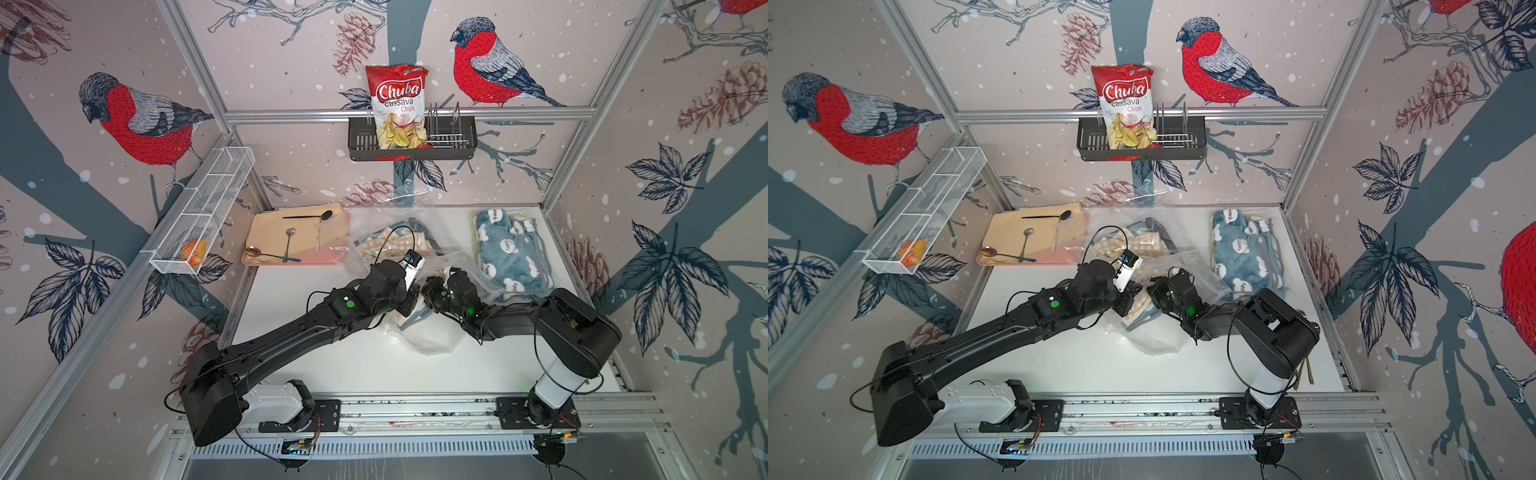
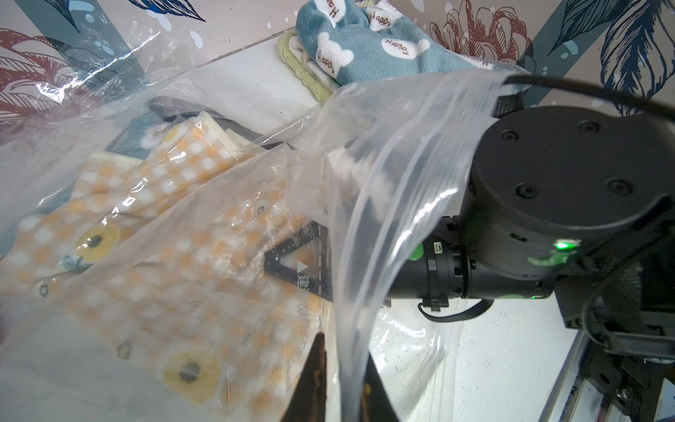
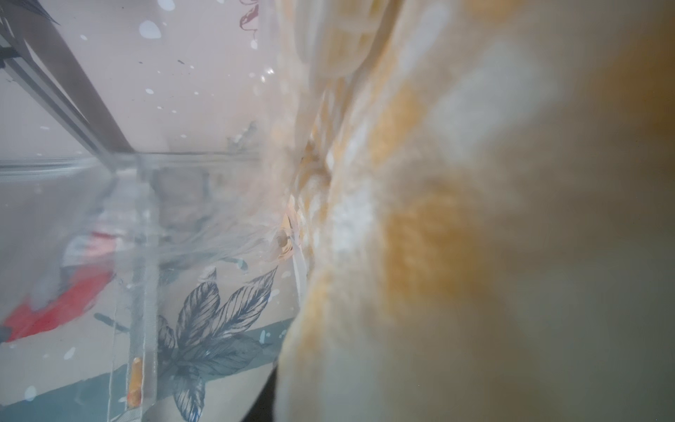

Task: Take the blanket out of the vacuum bag
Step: Take out the blanket from the vacuum bag.

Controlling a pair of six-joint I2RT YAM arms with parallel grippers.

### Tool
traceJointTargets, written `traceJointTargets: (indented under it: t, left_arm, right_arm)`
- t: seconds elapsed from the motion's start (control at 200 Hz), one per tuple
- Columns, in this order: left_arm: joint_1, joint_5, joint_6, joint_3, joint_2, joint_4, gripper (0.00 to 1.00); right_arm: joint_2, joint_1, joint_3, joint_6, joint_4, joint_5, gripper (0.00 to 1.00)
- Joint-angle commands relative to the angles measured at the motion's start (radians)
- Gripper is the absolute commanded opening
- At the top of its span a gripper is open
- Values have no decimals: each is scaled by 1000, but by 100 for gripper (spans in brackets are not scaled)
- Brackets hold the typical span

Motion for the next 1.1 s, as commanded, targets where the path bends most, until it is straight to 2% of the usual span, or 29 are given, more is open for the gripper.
traceJointTargets:
  t: [0.0, 0.13, 0.3, 0.856, 1.096]
  left_arm:
    - [0, 2, 3, 6, 1, 18, 14]
    - [0, 14, 0, 6, -3, 24, 14]
    - [0, 10, 0, 5, -5, 24, 14]
    - [6, -18, -8, -1, 7, 30, 12]
    - [15, -25, -22, -18, -8, 63, 11]
  right_arm:
    - [11, 3, 19, 13, 54, 20, 21]
    - [-4, 5, 21, 8, 39, 30, 9]
    - [-43, 16, 24, -9, 6, 36, 0]
    - [-251, 42, 18, -53, -85, 27, 0]
    - [-389, 60, -55, -54, -128, 56, 0]
